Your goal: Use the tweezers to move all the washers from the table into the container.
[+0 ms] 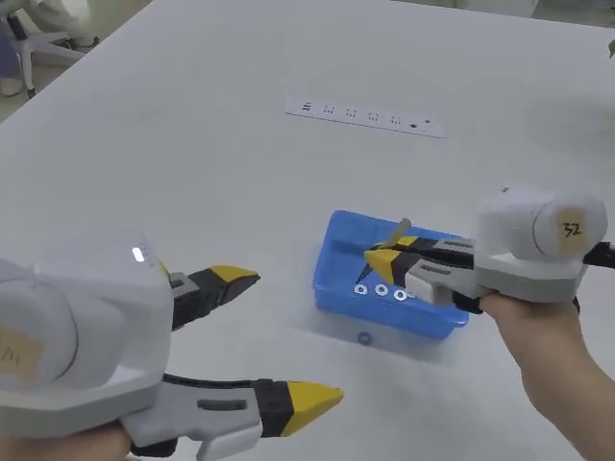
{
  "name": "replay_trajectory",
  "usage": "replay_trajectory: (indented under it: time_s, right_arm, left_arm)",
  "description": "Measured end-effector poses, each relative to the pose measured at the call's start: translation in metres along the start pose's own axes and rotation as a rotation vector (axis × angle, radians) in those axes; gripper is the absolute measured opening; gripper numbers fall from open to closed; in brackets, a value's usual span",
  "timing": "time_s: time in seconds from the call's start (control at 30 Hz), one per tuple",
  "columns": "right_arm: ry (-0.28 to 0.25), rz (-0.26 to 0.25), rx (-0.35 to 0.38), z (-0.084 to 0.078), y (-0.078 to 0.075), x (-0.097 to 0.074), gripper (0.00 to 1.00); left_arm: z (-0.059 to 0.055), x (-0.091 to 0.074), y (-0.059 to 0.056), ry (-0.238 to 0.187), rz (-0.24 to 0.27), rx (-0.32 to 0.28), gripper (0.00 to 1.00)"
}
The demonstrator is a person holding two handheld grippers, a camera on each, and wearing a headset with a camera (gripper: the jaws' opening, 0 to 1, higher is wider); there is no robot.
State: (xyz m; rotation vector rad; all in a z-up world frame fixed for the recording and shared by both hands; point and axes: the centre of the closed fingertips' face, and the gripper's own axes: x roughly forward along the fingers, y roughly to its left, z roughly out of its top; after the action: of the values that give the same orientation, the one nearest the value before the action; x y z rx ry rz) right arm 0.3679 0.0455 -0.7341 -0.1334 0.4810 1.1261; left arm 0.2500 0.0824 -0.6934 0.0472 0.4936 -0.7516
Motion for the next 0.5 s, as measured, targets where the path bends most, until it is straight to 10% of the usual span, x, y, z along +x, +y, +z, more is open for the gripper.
replay_trajectory:
  time_s: [0.5]
  right_arm:
    - [-0.075, 0.014, -0.004, 0.016, 0.022, -0.029, 0.02]
  left_arm:
    - [0.000, 0.001, -0.002, 0.003, -0.006, 0.002, 0.74]
